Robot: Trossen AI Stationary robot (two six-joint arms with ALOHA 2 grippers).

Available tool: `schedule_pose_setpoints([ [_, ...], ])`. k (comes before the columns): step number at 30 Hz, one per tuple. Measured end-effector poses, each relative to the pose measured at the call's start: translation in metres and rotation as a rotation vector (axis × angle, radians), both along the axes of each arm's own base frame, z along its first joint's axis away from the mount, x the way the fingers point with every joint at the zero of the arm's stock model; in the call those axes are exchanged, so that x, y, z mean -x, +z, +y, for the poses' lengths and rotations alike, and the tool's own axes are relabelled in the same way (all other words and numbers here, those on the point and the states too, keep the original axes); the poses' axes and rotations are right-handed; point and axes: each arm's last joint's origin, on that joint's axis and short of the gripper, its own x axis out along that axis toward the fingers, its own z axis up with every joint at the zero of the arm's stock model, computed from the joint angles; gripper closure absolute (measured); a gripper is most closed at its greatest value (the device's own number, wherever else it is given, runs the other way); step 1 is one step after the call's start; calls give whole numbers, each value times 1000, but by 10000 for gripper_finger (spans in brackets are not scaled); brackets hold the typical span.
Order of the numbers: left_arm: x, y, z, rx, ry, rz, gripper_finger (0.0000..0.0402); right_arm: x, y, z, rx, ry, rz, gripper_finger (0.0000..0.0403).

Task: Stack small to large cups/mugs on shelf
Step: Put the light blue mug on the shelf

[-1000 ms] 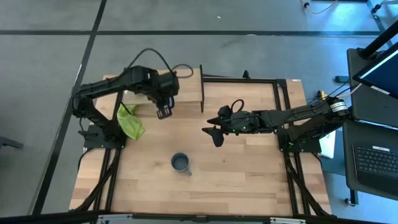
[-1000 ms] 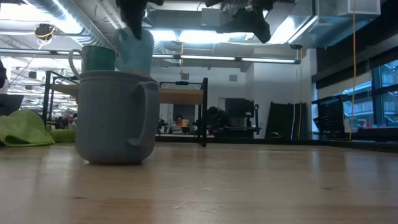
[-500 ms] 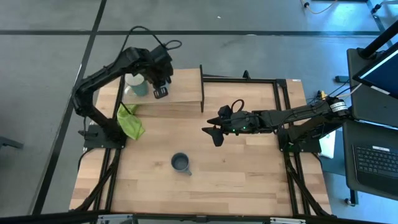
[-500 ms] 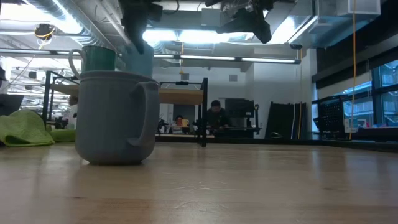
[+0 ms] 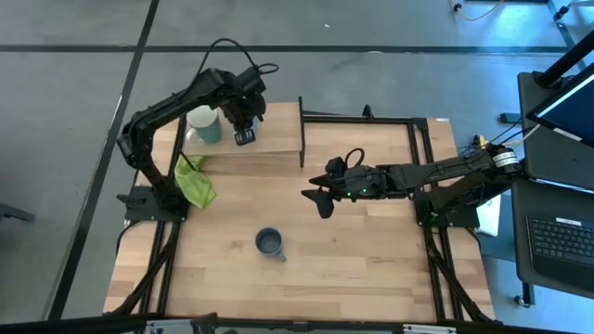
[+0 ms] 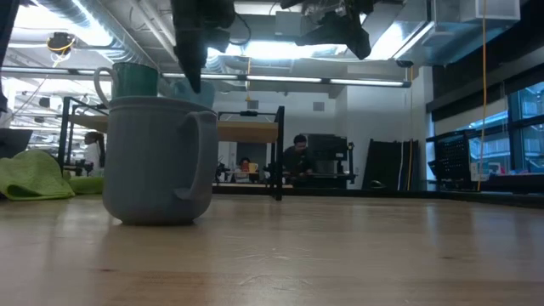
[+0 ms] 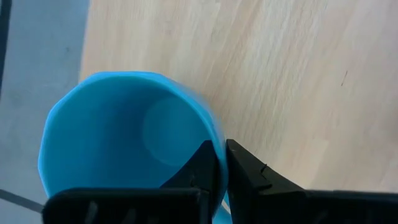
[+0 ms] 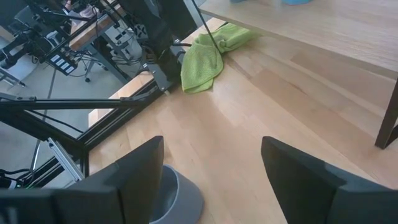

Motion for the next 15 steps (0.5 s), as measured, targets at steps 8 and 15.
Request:
schedule_pose_setpoints([
  [8,5,2,-4,27,3,16,383,0,0,0,-1,0,1,131],
  [15,4,8,-14,15,-23,-4,343,0,0,0,0,0,1,131],
])
